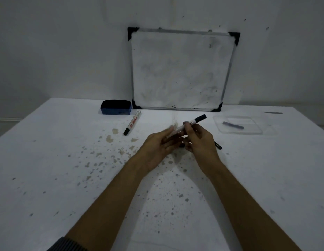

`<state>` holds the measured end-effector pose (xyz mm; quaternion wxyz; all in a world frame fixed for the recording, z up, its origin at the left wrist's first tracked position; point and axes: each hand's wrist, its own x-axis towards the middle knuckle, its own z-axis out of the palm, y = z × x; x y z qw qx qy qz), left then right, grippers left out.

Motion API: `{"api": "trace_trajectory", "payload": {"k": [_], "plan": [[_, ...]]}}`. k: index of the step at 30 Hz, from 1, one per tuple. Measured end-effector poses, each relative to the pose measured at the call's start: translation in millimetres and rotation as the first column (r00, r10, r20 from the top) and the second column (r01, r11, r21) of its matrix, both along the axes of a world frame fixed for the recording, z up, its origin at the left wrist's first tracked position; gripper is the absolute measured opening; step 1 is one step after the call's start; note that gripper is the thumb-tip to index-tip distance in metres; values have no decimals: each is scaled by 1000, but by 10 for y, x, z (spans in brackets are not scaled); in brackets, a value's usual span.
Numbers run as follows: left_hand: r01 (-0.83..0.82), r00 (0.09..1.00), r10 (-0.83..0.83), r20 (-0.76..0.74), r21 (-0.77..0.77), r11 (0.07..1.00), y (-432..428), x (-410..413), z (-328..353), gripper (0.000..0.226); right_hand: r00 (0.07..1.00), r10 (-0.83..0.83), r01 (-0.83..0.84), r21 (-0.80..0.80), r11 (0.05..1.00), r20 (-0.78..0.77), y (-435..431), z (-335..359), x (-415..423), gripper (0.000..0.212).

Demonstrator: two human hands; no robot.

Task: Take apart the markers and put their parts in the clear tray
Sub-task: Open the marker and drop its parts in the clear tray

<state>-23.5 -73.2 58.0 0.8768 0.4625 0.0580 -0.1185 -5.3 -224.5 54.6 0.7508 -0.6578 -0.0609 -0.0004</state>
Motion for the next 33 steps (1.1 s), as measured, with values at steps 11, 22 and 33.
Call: {"api": "trace_trajectory", "payload": {"k": [11, 22, 33], "plan": [[-63, 978, -11, -209, -344, 937, 158, 81, -158, 62, 921, 48, 202, -578, 791, 387, 289, -130, -196, 28], [-41, 980, -30, -196, -352, 935, 151, 82, -120, 50, 866, 64, 294, -609, 737, 496, 296, -84, -232, 40], [59, 994, -65, -90, -72, 996, 178, 29, 5, 36, 924, -190, 295, -304, 906, 331, 51, 151, -174, 22]]}}
